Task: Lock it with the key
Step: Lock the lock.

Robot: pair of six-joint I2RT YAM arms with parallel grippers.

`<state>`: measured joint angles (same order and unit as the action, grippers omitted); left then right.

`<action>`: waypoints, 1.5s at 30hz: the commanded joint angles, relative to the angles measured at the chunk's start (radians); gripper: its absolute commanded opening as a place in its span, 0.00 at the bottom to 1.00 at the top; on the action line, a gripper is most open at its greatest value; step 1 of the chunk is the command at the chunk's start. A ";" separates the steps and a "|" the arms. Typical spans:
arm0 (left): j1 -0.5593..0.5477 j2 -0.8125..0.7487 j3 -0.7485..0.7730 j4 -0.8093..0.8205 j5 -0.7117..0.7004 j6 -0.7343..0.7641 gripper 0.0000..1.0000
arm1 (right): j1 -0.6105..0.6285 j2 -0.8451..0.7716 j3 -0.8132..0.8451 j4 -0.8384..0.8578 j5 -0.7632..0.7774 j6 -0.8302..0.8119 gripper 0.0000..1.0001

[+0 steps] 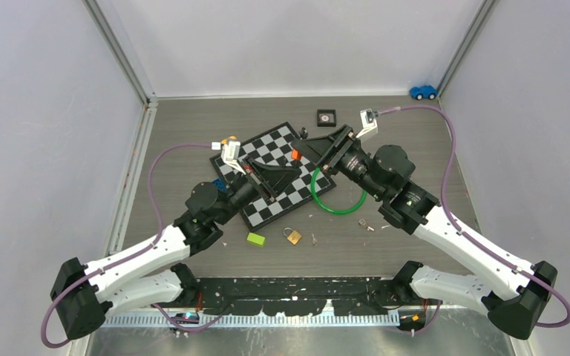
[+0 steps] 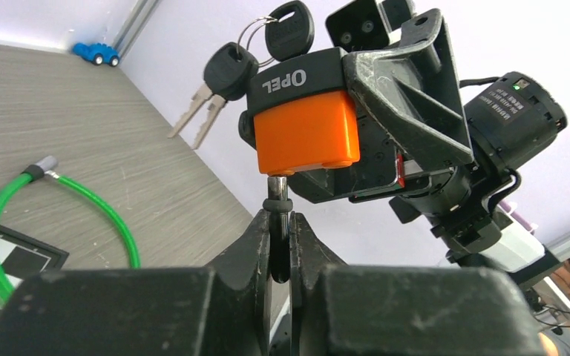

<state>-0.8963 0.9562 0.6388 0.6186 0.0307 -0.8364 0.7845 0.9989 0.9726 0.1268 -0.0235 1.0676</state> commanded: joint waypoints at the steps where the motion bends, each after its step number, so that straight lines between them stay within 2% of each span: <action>1: 0.001 -0.030 0.065 -0.064 0.041 0.148 0.03 | 0.010 -0.024 0.046 0.018 0.020 -0.014 0.05; 2: 0.002 -0.039 0.083 -0.121 0.051 0.178 0.00 | 0.010 -0.024 0.043 0.008 0.020 -0.018 0.08; 5: 0.002 -0.037 0.141 -0.273 0.111 0.273 0.00 | 0.010 -0.023 0.028 -0.007 0.053 -0.023 0.16; 9: 0.002 -0.020 0.218 -0.450 0.107 0.360 0.00 | 0.010 -0.021 0.019 -0.026 0.069 -0.033 0.19; 20: 0.002 -0.007 0.297 -0.613 0.054 0.490 0.00 | 0.013 0.018 0.052 -0.120 0.123 -0.068 0.23; 25: 0.002 0.021 0.400 -0.824 0.012 0.591 0.00 | 0.015 0.019 0.049 -0.158 0.129 -0.088 0.30; 28: 0.002 0.049 0.479 -0.949 -0.003 0.659 0.00 | 0.015 0.010 0.015 -0.135 0.124 -0.083 0.36; 32: 0.002 0.086 0.579 -1.091 -0.023 0.733 0.00 | 0.015 -0.011 -0.067 -0.006 0.079 -0.051 0.49; 36: 0.002 0.109 0.656 -1.219 -0.076 0.795 0.00 | 0.015 -0.053 -0.124 0.023 0.048 -0.061 0.54; 41: 0.002 0.112 0.692 -1.276 -0.095 0.833 0.00 | 0.015 -0.134 -0.203 0.034 0.039 -0.104 0.62; 43: 0.002 0.125 0.704 -1.293 -0.098 0.833 0.00 | 0.015 -0.157 -0.238 0.057 -0.004 -0.111 0.68; 45: 0.002 0.138 0.719 -1.310 -0.102 0.860 0.00 | 0.015 -0.175 -0.259 0.068 -0.038 -0.123 0.70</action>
<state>-0.9009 1.0874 1.2831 -0.6647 -0.0265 -0.0383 0.8009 0.8680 0.7452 0.1356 -0.0074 1.0019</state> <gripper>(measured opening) 0.095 0.684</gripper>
